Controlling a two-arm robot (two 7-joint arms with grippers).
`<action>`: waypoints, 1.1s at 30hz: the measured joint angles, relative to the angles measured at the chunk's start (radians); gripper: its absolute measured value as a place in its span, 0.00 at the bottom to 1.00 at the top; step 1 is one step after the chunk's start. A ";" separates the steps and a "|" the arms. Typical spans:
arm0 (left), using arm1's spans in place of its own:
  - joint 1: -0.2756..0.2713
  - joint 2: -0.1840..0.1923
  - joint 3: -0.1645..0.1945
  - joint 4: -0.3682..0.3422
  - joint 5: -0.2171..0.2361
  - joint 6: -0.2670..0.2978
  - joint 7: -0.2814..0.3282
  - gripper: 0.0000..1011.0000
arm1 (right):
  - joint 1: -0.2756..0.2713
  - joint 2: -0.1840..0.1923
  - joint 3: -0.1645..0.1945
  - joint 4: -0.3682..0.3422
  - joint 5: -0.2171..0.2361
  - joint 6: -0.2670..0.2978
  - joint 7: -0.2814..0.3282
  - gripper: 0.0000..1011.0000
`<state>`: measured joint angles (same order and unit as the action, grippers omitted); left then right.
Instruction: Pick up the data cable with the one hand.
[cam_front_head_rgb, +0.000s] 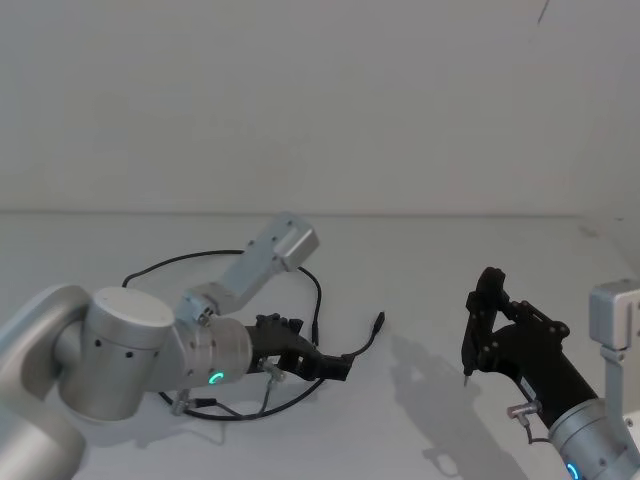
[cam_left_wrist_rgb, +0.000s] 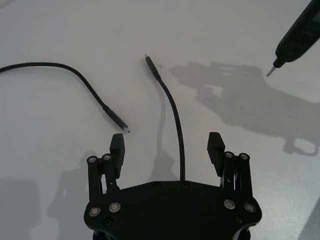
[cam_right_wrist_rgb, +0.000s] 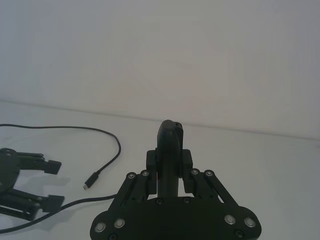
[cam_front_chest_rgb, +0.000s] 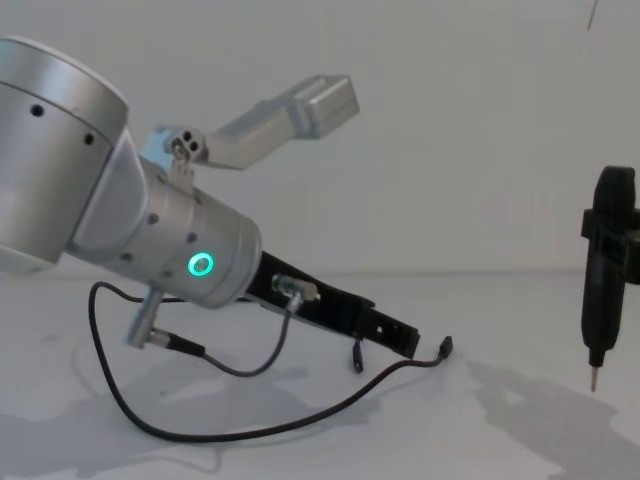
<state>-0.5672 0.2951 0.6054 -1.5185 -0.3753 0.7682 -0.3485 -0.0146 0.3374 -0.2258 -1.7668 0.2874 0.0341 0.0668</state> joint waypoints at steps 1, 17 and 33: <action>-0.003 -0.008 0.005 0.010 0.005 0.000 0.003 0.99 | 0.000 0.000 0.000 0.000 0.000 0.000 0.000 0.28; -0.024 -0.066 0.030 0.083 0.049 0.000 0.044 0.99 | 0.000 0.000 0.000 0.000 0.000 0.000 0.000 0.28; -0.031 -0.086 0.038 0.107 0.066 -0.002 0.062 0.59 | 0.000 0.000 0.000 0.000 0.000 0.000 0.000 0.28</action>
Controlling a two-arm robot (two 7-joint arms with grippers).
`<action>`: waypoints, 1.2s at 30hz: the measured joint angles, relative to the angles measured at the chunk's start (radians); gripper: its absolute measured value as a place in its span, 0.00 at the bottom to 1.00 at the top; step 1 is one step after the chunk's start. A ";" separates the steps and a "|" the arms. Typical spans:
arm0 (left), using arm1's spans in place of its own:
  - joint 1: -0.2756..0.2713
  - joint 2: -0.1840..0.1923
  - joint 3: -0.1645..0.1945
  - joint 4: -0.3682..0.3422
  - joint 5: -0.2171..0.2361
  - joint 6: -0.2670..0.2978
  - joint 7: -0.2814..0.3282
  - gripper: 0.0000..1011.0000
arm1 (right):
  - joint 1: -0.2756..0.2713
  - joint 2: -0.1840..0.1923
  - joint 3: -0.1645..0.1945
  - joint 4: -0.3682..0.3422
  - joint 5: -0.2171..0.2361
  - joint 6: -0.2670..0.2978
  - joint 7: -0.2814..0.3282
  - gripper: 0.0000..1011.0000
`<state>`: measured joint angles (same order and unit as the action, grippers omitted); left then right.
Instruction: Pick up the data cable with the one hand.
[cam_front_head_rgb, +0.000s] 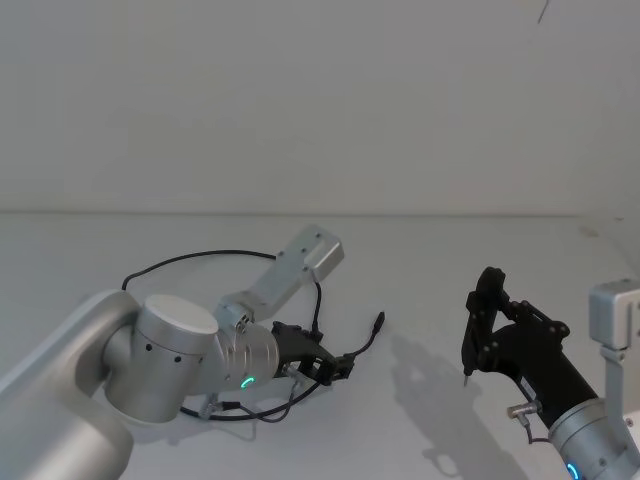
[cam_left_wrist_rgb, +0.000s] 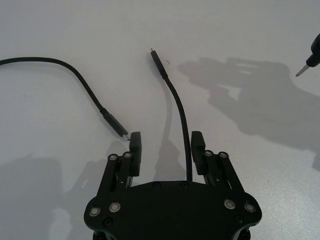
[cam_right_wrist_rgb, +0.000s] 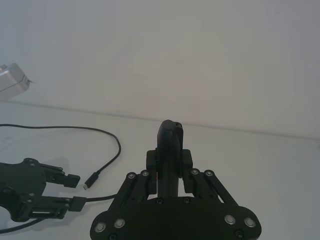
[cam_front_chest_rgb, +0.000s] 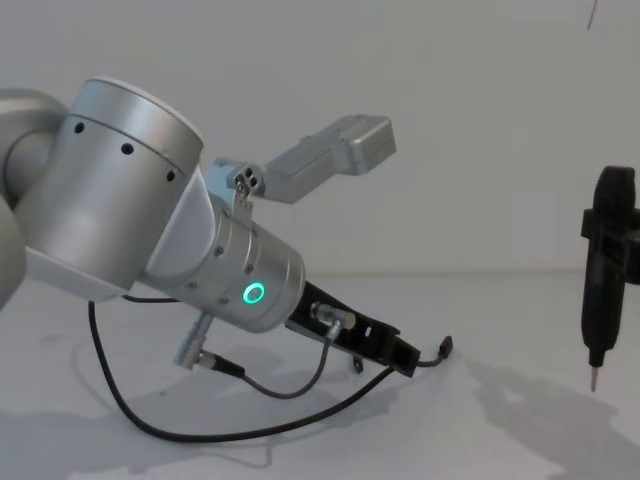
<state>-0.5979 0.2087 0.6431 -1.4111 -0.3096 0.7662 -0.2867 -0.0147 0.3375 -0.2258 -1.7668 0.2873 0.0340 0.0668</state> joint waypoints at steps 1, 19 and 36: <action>0.000 0.000 0.000 0.001 0.000 0.000 0.000 0.57 | 0.000 0.000 0.000 0.000 0.000 0.000 0.000 0.28; -0.002 -0.006 0.002 0.007 0.005 -0.001 0.005 0.04 | 0.000 0.000 0.000 0.000 0.000 0.000 0.000 0.28; 0.001 0.001 0.004 0.003 0.011 -0.019 -0.001 0.04 | 0.000 0.000 0.001 -0.004 0.000 0.000 0.002 0.28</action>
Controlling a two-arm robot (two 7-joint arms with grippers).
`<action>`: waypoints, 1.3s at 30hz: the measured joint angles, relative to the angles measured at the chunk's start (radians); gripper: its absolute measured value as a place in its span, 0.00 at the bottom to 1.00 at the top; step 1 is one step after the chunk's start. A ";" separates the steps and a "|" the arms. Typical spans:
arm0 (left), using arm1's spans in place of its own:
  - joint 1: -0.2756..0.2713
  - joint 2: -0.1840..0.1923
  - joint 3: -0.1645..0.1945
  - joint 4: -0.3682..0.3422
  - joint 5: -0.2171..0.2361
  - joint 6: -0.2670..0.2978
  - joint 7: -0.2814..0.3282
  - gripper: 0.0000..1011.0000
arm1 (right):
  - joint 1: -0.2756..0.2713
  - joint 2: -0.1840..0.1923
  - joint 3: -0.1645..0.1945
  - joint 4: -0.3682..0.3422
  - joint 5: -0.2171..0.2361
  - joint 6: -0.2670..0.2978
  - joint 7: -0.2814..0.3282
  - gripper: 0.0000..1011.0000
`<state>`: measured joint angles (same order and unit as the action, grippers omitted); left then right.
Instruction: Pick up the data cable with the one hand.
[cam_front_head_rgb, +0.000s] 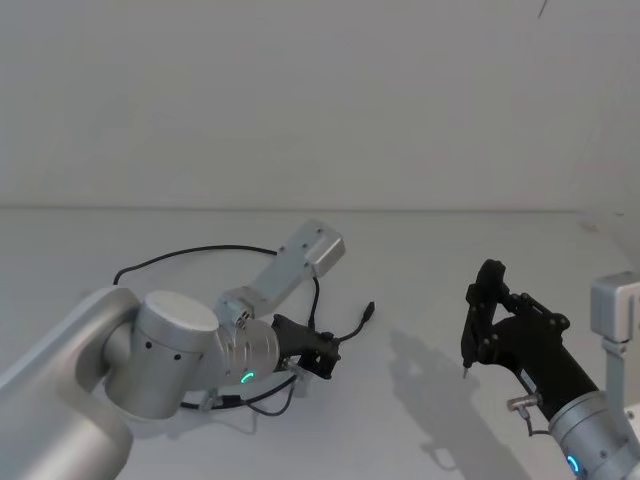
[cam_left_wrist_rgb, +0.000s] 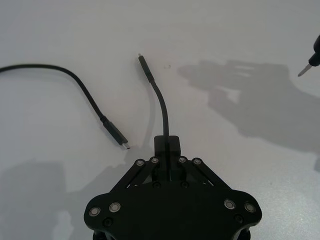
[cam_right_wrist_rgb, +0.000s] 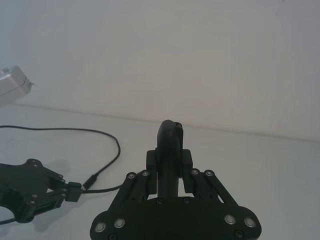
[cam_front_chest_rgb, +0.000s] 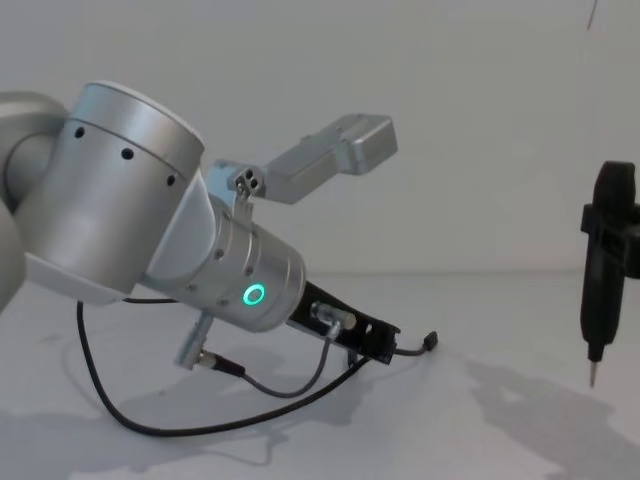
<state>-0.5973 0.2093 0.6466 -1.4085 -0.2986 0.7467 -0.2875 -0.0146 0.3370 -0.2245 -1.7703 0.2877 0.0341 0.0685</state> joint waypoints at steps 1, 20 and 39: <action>0.002 0.005 0.001 -0.004 0.002 -0.011 -0.005 0.04 | 0.000 0.000 0.001 -0.004 0.001 0.001 0.003 0.28; 0.027 0.154 0.011 -0.099 0.019 -0.261 -0.186 0.04 | 0.044 -0.003 0.048 -0.101 0.054 0.025 0.051 0.28; 0.016 0.307 0.013 -0.162 0.003 -0.447 -0.382 0.04 | 0.105 -0.057 0.065 -0.059 0.074 0.027 0.046 0.28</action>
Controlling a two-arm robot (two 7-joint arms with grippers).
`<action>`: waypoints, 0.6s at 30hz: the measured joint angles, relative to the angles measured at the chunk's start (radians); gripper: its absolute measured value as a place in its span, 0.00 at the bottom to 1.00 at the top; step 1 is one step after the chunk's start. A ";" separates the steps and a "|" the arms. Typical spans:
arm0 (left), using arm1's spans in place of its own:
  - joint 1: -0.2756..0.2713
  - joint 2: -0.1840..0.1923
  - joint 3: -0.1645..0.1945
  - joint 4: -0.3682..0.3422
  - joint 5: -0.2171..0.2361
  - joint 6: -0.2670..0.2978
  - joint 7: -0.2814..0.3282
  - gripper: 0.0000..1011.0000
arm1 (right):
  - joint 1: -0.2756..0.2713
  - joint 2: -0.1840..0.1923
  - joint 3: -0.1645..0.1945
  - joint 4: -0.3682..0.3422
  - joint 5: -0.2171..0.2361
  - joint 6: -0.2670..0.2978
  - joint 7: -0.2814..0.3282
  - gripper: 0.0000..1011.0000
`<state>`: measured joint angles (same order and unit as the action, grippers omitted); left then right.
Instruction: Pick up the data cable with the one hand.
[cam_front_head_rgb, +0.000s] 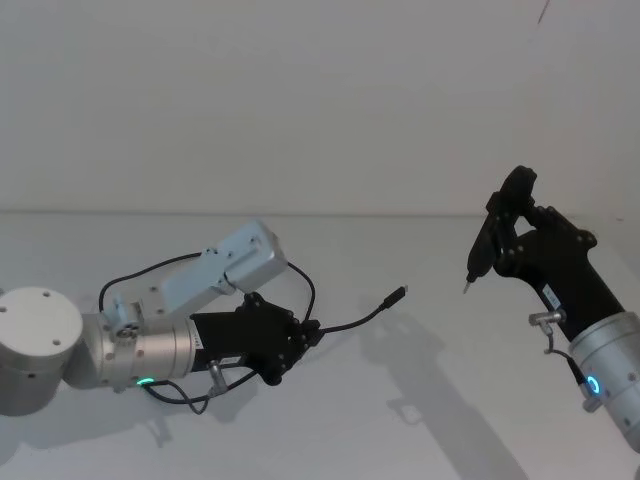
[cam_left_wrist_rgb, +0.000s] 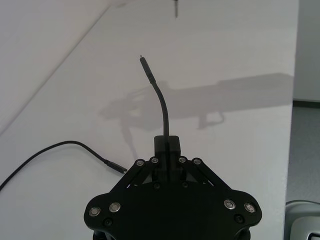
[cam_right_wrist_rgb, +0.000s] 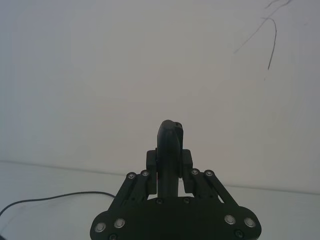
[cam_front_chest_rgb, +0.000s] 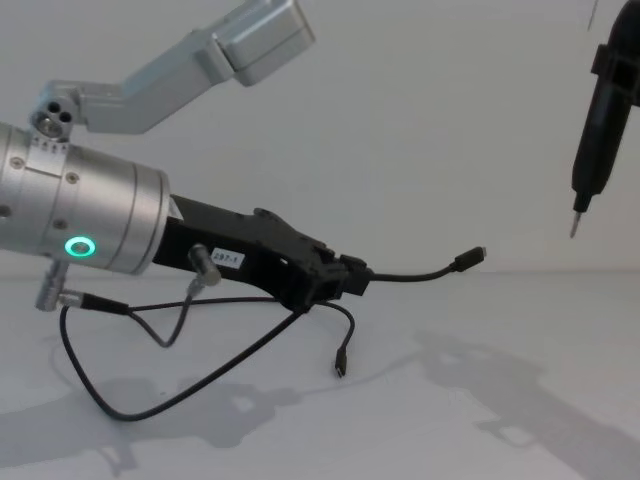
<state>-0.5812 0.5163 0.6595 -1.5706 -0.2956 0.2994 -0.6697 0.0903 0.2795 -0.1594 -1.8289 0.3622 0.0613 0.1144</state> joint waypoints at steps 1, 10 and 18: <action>0.000 0.004 0.000 -0.002 -0.001 -0.005 -0.004 0.04 | 0.006 -0.004 0.000 0.008 0.002 0.000 0.003 0.28; -0.002 0.027 0.000 -0.011 -0.003 -0.030 -0.032 0.04 | 0.045 -0.027 -0.011 0.061 0.006 -0.010 0.026 0.28; -0.003 0.038 0.000 -0.016 -0.005 -0.044 -0.046 0.04 | 0.077 -0.044 -0.024 0.100 0.019 -0.014 0.060 0.28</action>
<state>-0.5842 0.5546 0.6595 -1.5865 -0.3007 0.2559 -0.7156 0.1675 0.2359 -0.1838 -1.7294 0.3815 0.0471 0.1740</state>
